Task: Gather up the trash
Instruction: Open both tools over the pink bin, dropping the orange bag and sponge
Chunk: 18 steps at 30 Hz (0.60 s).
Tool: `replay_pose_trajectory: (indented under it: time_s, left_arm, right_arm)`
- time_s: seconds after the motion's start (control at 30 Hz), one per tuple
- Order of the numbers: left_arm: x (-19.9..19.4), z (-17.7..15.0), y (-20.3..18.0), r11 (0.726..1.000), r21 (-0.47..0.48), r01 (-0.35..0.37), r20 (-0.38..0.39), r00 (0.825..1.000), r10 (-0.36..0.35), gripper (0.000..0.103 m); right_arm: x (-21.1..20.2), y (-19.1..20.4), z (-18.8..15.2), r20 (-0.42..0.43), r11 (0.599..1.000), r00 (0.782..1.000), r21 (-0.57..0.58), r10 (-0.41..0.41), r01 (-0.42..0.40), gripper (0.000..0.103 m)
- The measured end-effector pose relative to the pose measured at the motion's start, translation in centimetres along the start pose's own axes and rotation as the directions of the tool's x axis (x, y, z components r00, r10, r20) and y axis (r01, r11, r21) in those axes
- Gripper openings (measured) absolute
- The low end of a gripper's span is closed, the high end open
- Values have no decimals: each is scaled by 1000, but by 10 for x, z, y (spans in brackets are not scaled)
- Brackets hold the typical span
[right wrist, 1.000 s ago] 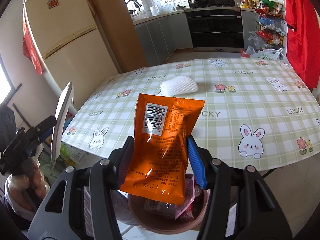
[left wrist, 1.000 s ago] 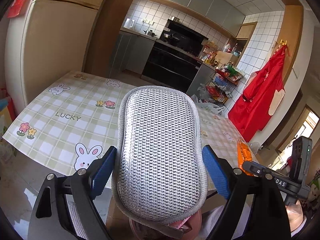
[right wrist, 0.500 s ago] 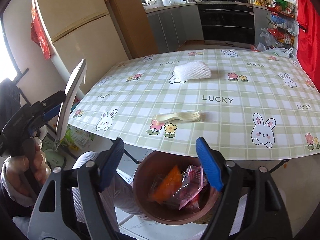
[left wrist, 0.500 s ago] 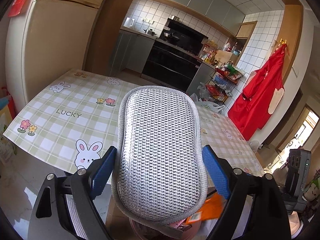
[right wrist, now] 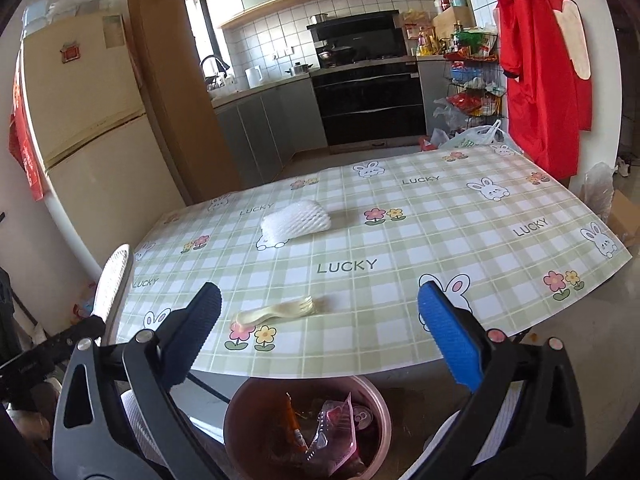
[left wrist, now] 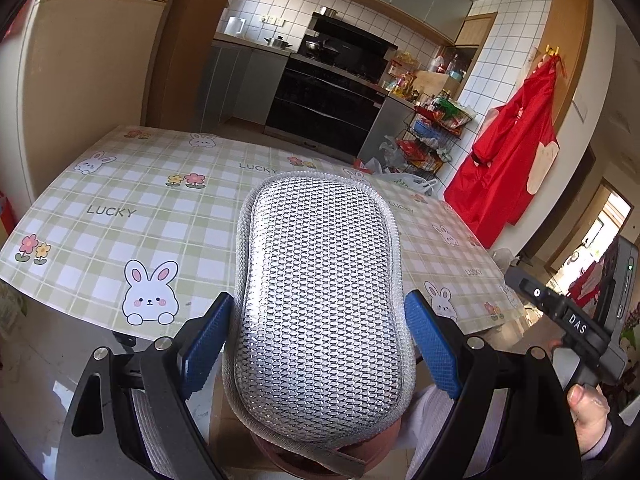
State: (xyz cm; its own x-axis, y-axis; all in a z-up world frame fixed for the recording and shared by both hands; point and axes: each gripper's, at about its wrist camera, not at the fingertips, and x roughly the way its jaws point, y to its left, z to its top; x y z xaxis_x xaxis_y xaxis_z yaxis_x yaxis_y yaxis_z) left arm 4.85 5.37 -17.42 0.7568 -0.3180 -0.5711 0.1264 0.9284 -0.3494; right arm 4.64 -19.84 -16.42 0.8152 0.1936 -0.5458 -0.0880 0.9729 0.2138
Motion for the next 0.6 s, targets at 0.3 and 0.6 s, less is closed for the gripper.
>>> replay_pose_trajectory:
  time_s: [0.3,0.6]
  left_arm:
    - [29,-23,-33,992,97,86,-128,989,-74,84]
    - [44,-34,-46,980,149,129,-190,977,-99,85]
  right_arm:
    - [4,-16,-3,-5,999,1000,40,-13,14,97]
    - [7,-24,-4,-16,997,1000,70,-19,20,97]
